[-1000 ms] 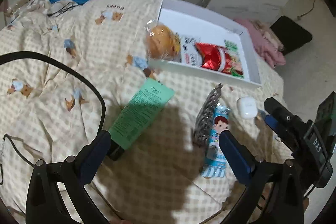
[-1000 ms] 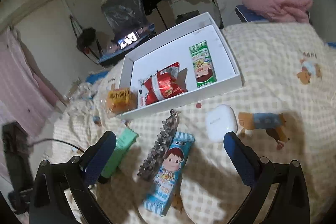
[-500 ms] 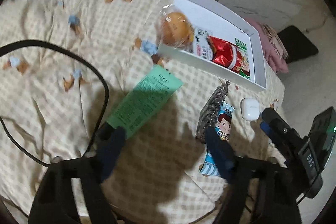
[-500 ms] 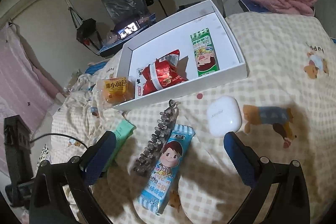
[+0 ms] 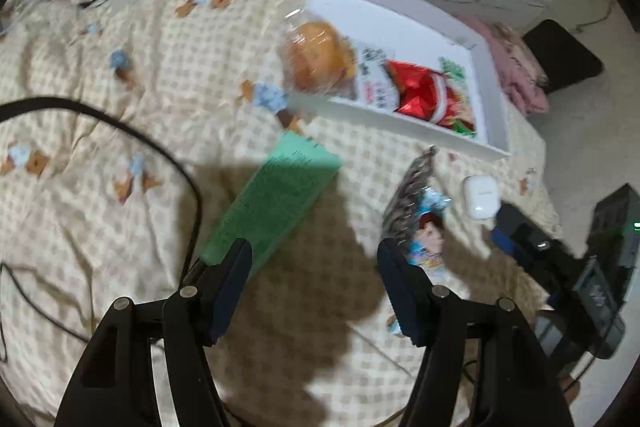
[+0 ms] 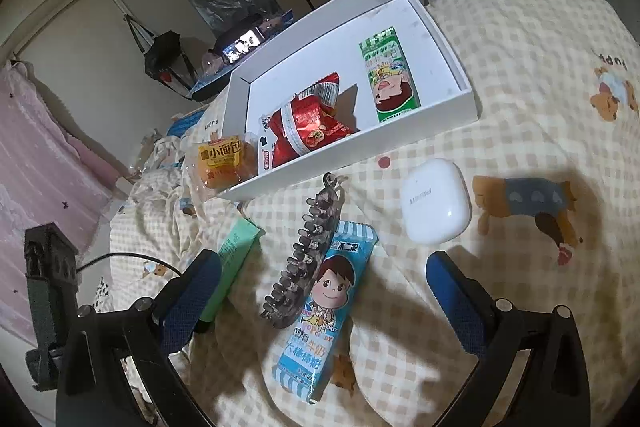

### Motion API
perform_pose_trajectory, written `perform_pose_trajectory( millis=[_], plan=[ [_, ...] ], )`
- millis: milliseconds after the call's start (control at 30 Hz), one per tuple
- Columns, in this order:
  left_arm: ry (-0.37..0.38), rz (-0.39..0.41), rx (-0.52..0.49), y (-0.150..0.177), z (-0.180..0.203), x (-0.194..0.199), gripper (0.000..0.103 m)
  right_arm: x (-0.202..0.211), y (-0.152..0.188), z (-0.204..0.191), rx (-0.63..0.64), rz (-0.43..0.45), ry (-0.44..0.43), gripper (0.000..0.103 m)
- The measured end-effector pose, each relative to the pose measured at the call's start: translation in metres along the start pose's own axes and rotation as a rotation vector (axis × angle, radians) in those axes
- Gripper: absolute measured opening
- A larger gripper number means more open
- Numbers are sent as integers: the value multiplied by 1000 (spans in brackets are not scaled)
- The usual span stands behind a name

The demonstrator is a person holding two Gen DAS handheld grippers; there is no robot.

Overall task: Organize objects
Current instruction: 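Grasp the green IMAGES cream tube with the left gripper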

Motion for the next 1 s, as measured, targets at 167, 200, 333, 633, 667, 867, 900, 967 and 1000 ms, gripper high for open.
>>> perform_pose_trajectory(
  millis=[167, 200, 333, 633, 667, 867, 900, 967, 1000],
  plan=[
    [-70, 45, -170, -21, 10, -4, 69, -2, 0, 6, -29, -17, -1, 103],
    [-87, 51, -193, -24, 10, -7, 69, -2, 0, 7, -33, -20, 1, 103],
    [-90, 5, -213, -29, -4, -33, 69, -3, -1, 10, -42, -23, -6, 103],
    [-72, -92, -136, -21, -30, -73, 63, -13, 1, 7, -40, -60, -27, 103],
    [-59, -79, -135, -21, -30, -71, 59, -13, 1, 6, -40, -58, -35, 103],
    [-43, 1, -160, -15, -29, -63, 57, -15, 1, 4, -49, -62, -56, 103],
    [-29, 13, -154, -14, -29, -62, 57, -15, 1, 4, -53, -64, -62, 103],
    [20, 23, -141, -15, -28, -59, 57, -16, 1, 4, -58, -65, -68, 103],
    [64, 30, -132, -15, -27, -57, 57, -16, 1, 4, -58, -65, -68, 103]
  ],
)
Point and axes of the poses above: each gripper's, at about its wrist camera, not at the fingertips, and x roughly against the way its jaws point, z to its right, y to its underside, the point moved 4 cm from there along -x, roughly the way its jaws point, and after that the axes turned 7 degrees about -y, right-handed, at the moved point
